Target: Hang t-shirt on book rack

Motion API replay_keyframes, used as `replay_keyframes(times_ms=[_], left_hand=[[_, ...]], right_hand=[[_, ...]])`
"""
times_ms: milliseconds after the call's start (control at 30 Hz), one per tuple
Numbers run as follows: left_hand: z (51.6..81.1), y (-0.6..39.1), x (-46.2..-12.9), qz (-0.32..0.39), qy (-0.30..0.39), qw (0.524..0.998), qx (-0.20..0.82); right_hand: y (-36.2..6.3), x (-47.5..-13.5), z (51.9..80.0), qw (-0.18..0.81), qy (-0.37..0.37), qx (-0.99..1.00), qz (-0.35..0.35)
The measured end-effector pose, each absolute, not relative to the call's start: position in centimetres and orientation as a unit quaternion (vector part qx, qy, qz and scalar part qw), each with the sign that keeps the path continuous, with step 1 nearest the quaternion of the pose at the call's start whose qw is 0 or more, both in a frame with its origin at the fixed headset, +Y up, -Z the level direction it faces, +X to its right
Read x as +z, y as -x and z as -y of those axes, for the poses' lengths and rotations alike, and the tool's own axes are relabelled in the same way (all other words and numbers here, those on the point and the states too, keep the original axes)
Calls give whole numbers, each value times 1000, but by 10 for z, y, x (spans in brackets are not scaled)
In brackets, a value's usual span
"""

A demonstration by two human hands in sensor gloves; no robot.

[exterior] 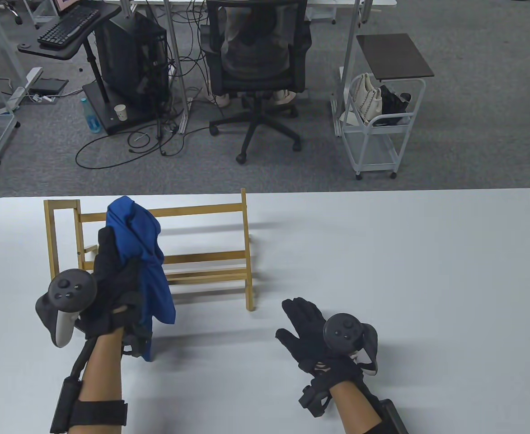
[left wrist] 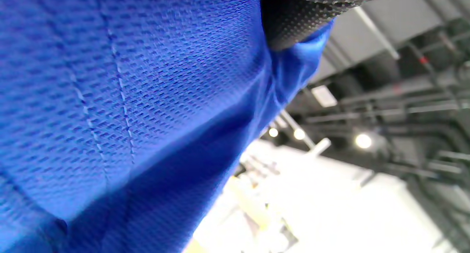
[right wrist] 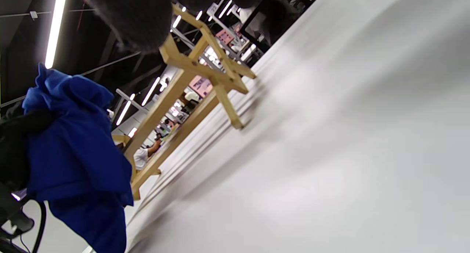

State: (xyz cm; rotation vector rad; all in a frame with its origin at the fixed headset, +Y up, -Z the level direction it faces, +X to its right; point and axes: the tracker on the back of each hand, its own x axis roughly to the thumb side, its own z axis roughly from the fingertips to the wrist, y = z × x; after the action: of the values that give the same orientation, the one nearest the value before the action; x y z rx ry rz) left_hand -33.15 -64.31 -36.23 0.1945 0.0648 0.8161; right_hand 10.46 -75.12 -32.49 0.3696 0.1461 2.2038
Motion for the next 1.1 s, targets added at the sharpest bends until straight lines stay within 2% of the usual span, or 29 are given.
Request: replay_keyframes(times_ms=[367,633,1100], left_hand=[[630,311,-412,-54,-72,931,354],[621,308,-442,-85,-81,943,311],[648,308,-468,-130,-45,958,252]], right_hand=[[-103,-325,753,425,-142,892,-64],[-104,-326,753,424,-137,893,-67],[-102,-325,755,405,-136,901,-74]])
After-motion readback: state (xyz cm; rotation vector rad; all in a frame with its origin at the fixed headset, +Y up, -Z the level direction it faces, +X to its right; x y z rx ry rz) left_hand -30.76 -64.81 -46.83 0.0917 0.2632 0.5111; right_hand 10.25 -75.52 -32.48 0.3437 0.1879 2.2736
